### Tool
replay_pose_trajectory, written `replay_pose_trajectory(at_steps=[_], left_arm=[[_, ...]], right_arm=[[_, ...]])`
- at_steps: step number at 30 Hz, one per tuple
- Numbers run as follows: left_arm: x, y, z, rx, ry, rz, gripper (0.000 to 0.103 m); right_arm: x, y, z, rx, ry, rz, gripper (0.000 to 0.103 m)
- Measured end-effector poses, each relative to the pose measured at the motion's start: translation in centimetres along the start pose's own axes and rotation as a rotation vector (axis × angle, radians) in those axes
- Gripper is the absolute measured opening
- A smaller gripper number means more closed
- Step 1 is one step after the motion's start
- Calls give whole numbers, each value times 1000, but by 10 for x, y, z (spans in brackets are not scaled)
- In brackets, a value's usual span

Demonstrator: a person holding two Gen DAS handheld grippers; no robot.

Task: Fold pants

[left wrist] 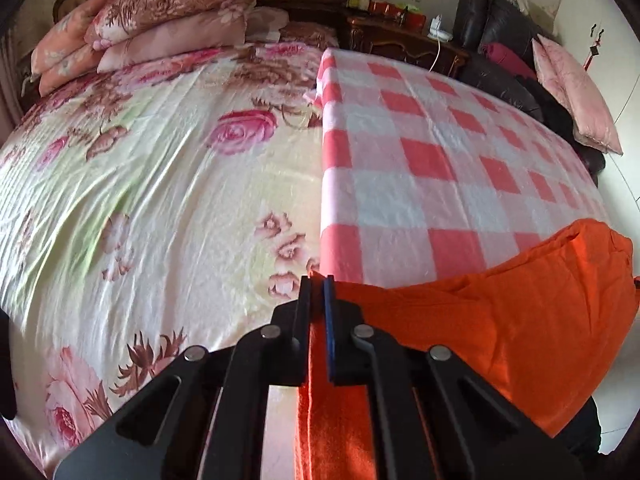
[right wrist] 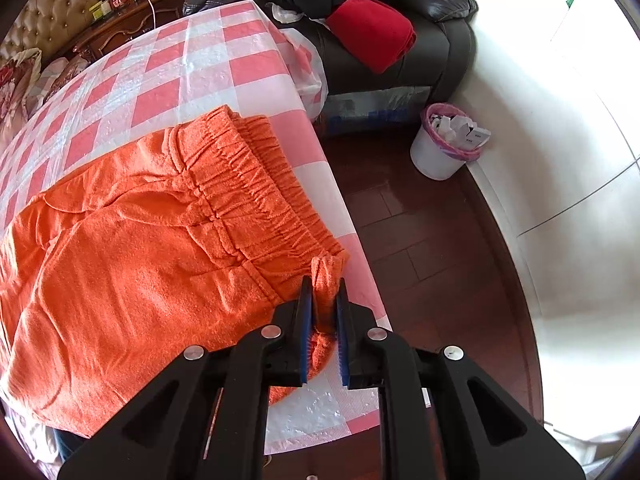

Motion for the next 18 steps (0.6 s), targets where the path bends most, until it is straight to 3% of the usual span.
replay_pose_trajectory(at_steps=[3,6,8,12,14,16,18], left_arm=[[-24,-4,19,36,-101,23,6],[-33,27,1,-81,-129,27,7],[-32,34,-7,-103,-107,88,18],[-17,15,1,-40,-100,100,33],[-5,4,6,-15,-62,110,50],[-1,-5,5,-3,-62,109,52],[-17,-18,-3,7,-169,108,51]], right_arm=[[5,1,1,-18,75,58,13],[4,2,1,-12,84,73,13],[3,0,0,-4,71,65,13],[3,-1,-1,5,57,62,13],[2,-1,0,9,48,55,13],[2,-2,0,20,31,36,13],[2,-4,-1,38,19,17,13]])
Point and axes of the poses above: each gripper's, at about its wrist camera, not at the fingertips, and y roughly the way its jaws point, x to its right, z to its top, the point moved 9 cm from there along y, roughly the way its jaws point, and after that the axes turned 1 degree about -y, right-handed, at the moved point
